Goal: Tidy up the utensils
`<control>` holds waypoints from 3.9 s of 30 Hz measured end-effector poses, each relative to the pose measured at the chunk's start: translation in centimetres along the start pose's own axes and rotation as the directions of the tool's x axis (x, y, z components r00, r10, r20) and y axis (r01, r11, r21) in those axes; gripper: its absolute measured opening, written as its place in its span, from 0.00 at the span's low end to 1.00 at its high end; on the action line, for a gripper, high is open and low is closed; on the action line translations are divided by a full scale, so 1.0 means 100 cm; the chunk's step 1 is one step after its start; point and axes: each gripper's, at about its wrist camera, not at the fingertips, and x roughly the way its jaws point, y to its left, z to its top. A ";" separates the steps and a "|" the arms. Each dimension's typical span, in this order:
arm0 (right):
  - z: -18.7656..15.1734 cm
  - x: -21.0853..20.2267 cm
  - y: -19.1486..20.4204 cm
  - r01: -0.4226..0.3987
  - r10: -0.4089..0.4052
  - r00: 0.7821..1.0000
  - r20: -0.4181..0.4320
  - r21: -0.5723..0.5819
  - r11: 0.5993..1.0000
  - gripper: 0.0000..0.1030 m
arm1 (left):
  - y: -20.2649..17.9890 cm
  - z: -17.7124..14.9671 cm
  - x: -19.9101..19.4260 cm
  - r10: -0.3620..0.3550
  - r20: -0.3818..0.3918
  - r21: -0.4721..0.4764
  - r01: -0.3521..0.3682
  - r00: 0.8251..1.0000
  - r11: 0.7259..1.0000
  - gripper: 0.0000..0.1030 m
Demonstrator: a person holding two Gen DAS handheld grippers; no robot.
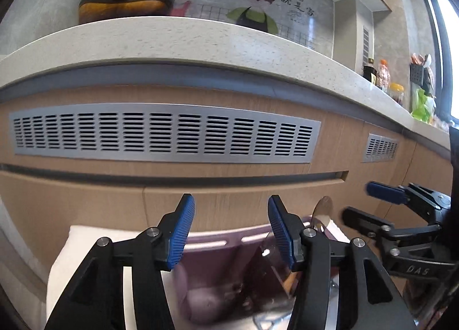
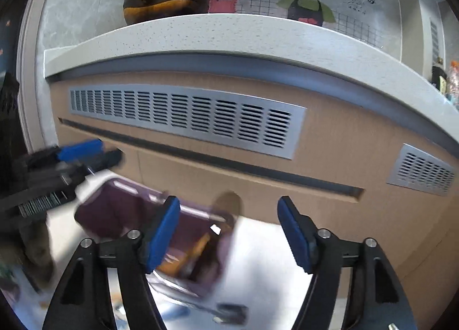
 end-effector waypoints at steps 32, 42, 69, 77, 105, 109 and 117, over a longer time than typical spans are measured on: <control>-0.126 0.001 0.058 -0.478 0.404 0.795 -0.453 -0.058 0.876 0.87 | 0.016 -0.147 -0.055 -0.092 -0.510 -0.161 0.010 0.855 0.987 0.83; -0.084 0.059 0.019 -0.295 0.207 0.882 -0.423 -0.153 0.943 0.84 | 0.027 -0.153 -0.061 -0.081 -0.491 -0.199 -0.021 0.867 0.980 0.84; -0.122 -0.007 0.045 -0.459 0.407 0.717 -0.566 0.057 0.887 0.23 | 0.014 -0.153 -0.070 -0.117 -0.495 -0.172 0.035 0.861 0.985 0.86; -0.079 -0.022 0.056 -0.304 0.255 0.867 -0.428 -0.050 0.951 0.24 | 0.022 -0.153 -0.085 -0.068 -0.469 -0.150 -0.004 0.880 0.989 0.86; -0.100 0.020 0.073 -0.191 0.202 0.854 -0.479 0.072 0.979 0.06 | 0.012 -0.156 -0.107 -0.049 -0.451 -0.058 0.026 0.891 0.998 0.86; -0.122 -0.009 0.053 -0.174 0.200 0.857 -0.475 0.099 0.980 0.06 | -0.015 -0.157 -0.099 -0.110 -0.474 -0.030 0.108 0.873 0.994 0.86; -0.149 -0.070 0.022 -0.079 0.126 0.920 -0.371 0.139 0.987 0.43 | -0.058 -0.145 -0.067 -0.202 -0.510 0.033 0.253 0.836 0.967 0.57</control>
